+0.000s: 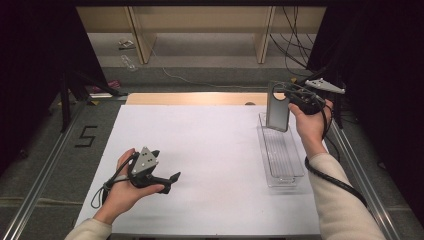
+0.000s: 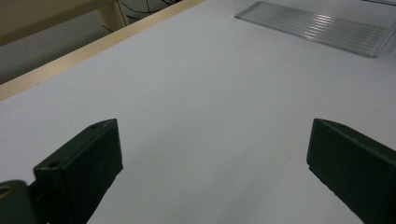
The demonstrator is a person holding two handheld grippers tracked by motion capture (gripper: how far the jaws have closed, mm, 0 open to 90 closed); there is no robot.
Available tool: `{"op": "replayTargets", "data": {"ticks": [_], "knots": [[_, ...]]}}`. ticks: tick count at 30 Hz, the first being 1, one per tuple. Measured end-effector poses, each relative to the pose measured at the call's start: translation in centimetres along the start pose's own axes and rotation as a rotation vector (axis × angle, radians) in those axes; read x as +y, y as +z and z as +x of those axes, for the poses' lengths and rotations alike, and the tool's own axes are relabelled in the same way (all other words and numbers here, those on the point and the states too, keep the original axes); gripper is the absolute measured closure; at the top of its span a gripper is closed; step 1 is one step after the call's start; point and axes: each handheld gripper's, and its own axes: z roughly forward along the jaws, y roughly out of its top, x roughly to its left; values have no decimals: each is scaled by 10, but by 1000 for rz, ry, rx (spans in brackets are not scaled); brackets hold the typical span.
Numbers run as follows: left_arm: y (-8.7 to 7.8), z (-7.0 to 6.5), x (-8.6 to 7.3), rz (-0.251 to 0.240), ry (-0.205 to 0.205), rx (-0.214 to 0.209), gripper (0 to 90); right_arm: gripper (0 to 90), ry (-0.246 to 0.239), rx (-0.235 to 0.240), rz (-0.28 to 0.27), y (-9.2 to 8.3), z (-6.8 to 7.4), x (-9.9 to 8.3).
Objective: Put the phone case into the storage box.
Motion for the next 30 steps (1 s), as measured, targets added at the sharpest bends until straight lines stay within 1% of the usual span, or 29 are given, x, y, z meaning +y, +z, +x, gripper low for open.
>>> {"op": "replayTargets", "data": {"ticks": [7,21,23,26,30], "knots": [[0,0,0,0,-1,-1,29,819,-4,1,4,3,0,0],[0,1,0,1,-3,-1,34,819,-4,-2,32,11,-4,-5],[0,1,0,0,-3,-1,35,819,-3,0,35,12,-4,-6],[0,1,0,-3,-3,-2,37,819,-15,4,41,14,-4,-6],[-1,1,0,-3,-4,-2,37,819,-14,14,46,17,-3,-7]]}}
